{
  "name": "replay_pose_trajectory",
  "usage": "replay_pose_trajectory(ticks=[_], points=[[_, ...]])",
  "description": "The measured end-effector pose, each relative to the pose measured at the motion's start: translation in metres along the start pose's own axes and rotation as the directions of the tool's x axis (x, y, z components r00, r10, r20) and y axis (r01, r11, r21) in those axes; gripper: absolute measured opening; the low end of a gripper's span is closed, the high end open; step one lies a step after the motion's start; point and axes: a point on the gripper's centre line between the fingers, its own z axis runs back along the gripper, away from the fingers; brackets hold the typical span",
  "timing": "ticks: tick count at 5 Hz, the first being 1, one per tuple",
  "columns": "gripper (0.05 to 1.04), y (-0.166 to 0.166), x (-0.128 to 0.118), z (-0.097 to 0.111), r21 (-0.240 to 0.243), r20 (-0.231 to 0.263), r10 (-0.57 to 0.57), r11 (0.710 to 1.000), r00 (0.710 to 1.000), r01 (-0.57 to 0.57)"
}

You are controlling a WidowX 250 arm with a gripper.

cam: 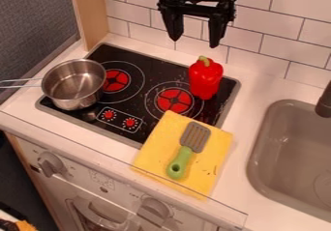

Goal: Move the silver pot between two burners

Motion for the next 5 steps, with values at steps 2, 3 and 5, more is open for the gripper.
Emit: replay_pose_trajectory(ticks=[2,3,5], points=[[1.0,0.023,-0.023,-0.021,0.015,-0.068,0.078,0.997,0.995,-0.077],[1.0,0.056,-0.039,-0.01,0.045,-0.037,0.168,0.985,0.985,-0.166],[1.0,0.104,-0.069,-0.036,0.131,-0.105,0.266,0.959,0.958,-0.251]])
